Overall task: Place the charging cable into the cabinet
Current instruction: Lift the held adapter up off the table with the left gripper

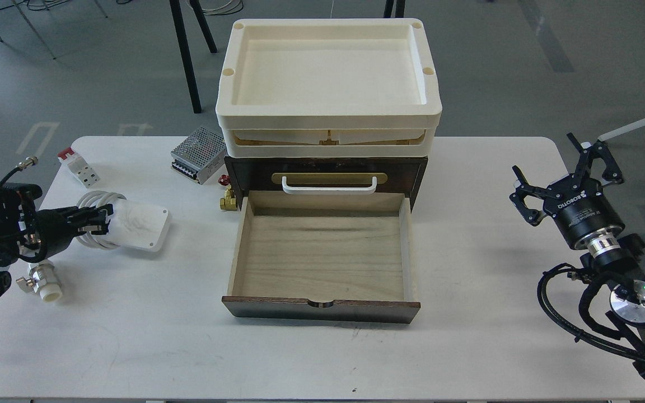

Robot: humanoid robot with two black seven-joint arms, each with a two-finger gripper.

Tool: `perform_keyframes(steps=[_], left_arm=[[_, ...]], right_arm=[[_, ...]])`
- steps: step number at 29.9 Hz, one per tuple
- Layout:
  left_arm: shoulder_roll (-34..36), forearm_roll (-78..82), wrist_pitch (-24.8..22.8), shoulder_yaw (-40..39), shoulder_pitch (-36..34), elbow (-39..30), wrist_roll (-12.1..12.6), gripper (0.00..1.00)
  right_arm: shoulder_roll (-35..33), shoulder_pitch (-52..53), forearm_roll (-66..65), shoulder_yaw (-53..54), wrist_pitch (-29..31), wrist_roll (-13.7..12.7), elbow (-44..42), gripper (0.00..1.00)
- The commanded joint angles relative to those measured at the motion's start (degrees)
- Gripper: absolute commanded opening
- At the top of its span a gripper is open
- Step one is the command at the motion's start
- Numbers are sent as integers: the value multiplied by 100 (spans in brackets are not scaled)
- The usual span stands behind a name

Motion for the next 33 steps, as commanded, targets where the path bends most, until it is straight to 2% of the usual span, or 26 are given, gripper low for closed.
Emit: perform_keyframes(steps=[1,7,11,14,17,23,25,27,33], left_arm=[[225,-389,5,-6,1,-31,3,2],[664,-1591,-12,-129,-61,-57,3,2],[1024,-2892,-152,-165,-464,-109,3,3],[1367,-3736,-565,-182,-780,-127,3,3],[1613,-4545,-1188,-287,-1272,-127,3,3],[1878,-4855,-2191,-823,-2239,-346,3,3],[1974,-4846,-2367,-981,-2486,-653,3,3],[2167,-4837,-2473,-982,-2854,-1240,3,3],[2686,-4408,-2386,-982,-3724,-3701,3,3]], right_arm=[[0,0,0,-8,0,0,0,99],[0,0,0,-8,-9,0,0,99],[0,0,0,-17,-17,0,0,99],[0,0,0,-25,-17,0,0,99],[0,0,0,-34,-26,0,0,99],[0,0,0,-43,-26,0,0,99],[0,0,0,-43,-26,0,0,99],[0,0,0,-43,-35,0,0,99],[0,0,0,-25,-35,0,0,99]])
